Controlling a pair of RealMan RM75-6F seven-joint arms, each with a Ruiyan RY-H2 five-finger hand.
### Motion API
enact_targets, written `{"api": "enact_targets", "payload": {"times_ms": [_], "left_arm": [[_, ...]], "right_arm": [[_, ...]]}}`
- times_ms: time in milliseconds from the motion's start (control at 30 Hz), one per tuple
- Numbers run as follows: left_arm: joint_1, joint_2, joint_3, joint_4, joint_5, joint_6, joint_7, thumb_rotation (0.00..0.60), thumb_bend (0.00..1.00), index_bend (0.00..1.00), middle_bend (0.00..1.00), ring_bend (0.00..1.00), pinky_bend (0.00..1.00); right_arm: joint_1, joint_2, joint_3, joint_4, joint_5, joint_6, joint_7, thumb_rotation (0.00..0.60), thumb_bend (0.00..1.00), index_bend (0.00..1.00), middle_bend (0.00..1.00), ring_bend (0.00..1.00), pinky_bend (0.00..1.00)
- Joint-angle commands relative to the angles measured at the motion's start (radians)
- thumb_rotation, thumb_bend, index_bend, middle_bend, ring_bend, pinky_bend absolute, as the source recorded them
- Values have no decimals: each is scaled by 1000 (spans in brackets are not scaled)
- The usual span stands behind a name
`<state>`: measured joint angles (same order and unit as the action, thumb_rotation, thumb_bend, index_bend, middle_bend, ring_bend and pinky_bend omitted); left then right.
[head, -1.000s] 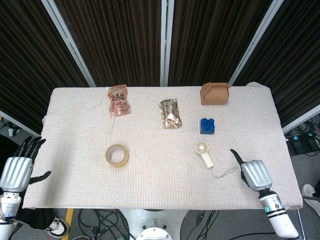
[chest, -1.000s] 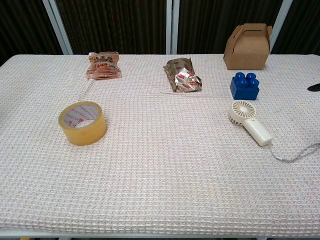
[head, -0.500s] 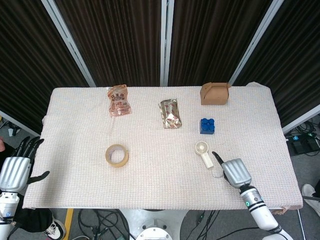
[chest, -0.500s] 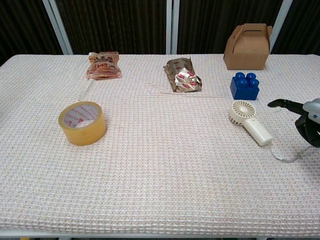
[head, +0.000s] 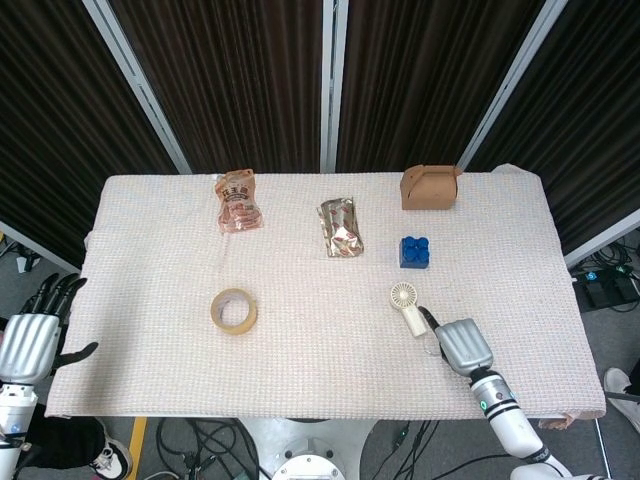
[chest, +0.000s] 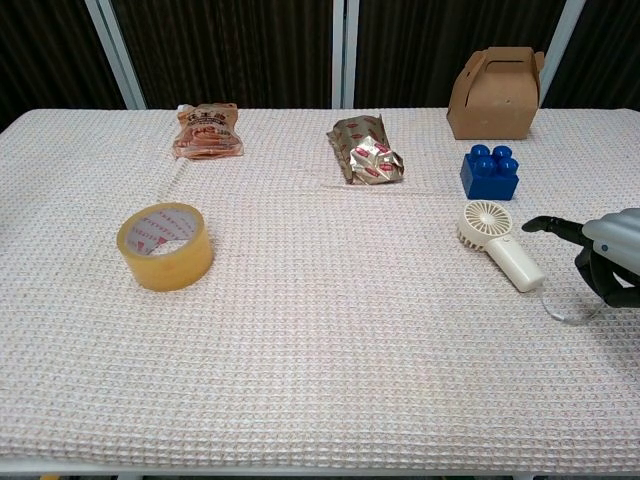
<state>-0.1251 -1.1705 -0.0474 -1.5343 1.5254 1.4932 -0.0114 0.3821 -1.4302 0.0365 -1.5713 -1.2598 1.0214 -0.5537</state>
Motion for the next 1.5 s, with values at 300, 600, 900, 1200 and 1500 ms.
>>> {"api": "enact_targets", "payload": {"times_ms": [300, 600, 900, 1200, 1500], "left_arm": [[1, 2, 0, -4, 0, 1, 5, 600, 0, 120, 83, 30, 247], [1, 2, 1, -1, -1, 0, 1, 600, 0, 120, 83, 30, 247], [2, 3, 0, 1, -2, 1, -5, 600, 0, 120, 83, 30, 247], [2, 3, -1, 0, 1, 5, -6, 600, 0, 120, 83, 30, 247], [2, 5, -3, -3, 0, 7, -4, 600, 0, 120, 83, 30, 247]], "right_arm": [[28, -11, -2, -6, 33, -26, 9, 600, 1000, 79, 916, 801, 713], [46, -21, -5, -6, 65, -26, -13, 600, 1000, 79, 917, 801, 713], [60, -30, -12, -1, 91, -28, -27, 600, 1000, 79, 917, 802, 713], [63, -32, -25, 1, 114, -30, -23, 600, 1000, 79, 917, 802, 713], [70, -34, -30, 16, 124, -38, 5, 600, 1000, 79, 917, 802, 713]]}}
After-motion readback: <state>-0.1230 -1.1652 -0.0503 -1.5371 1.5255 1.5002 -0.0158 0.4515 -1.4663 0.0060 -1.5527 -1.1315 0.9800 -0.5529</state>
